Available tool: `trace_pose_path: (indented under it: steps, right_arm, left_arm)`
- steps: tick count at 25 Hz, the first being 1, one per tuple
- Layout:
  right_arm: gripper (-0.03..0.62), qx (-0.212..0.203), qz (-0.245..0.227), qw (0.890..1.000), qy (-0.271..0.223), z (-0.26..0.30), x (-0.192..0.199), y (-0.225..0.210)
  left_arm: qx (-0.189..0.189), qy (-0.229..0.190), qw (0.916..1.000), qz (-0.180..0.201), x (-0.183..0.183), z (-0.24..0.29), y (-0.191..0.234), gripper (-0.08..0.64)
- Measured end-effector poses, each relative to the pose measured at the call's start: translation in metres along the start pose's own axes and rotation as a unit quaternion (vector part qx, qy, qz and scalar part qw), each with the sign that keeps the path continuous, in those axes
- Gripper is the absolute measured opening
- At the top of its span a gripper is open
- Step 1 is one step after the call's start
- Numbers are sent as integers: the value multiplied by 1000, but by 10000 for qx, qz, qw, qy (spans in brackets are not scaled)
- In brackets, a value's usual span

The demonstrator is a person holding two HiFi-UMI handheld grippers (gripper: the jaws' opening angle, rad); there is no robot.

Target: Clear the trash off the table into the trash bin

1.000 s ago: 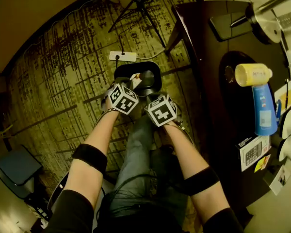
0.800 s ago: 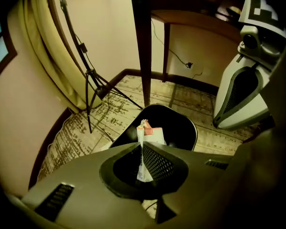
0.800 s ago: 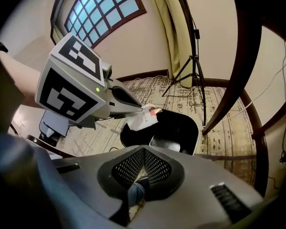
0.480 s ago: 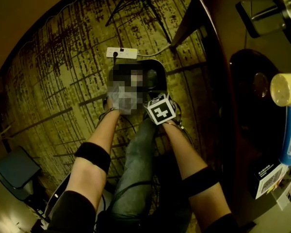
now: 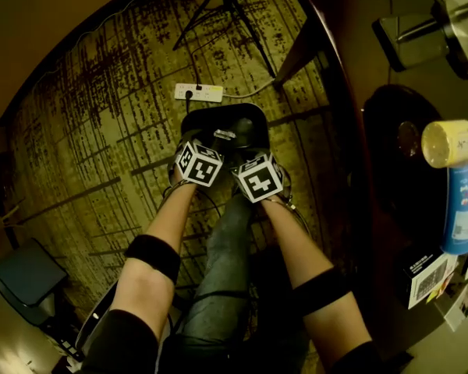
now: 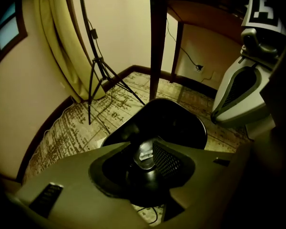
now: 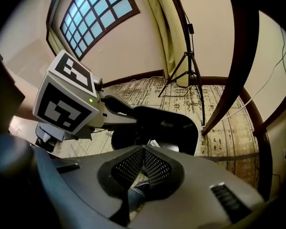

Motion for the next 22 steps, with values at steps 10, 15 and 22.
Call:
trace_pose_path:
  steps: [10,15,22]
  right_arm:
    - [5,41,271,9967,-768,-188,-80,50]
    - [5,333,298,9879,-1487,-327,-123,68]
    - [5,1002,410,9656,-2362,-483,-136,50]
  left_arm:
    - [-154,-872,9960,-112,-67,-204,-33,0]
    - [-212,-1568,9874,66,-124,-344,-67,0]
    - [-67,-2390,9698,491,-208,-480,-131,0]
Point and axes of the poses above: the fingertips, and each gripper's own axes: z forward along the fingers, y to its left, x out of its underside, the point moved 8 cm from there along -z, backward along the fingers, and after that the axes turned 9 degrees about x, right-handed, at the moved point
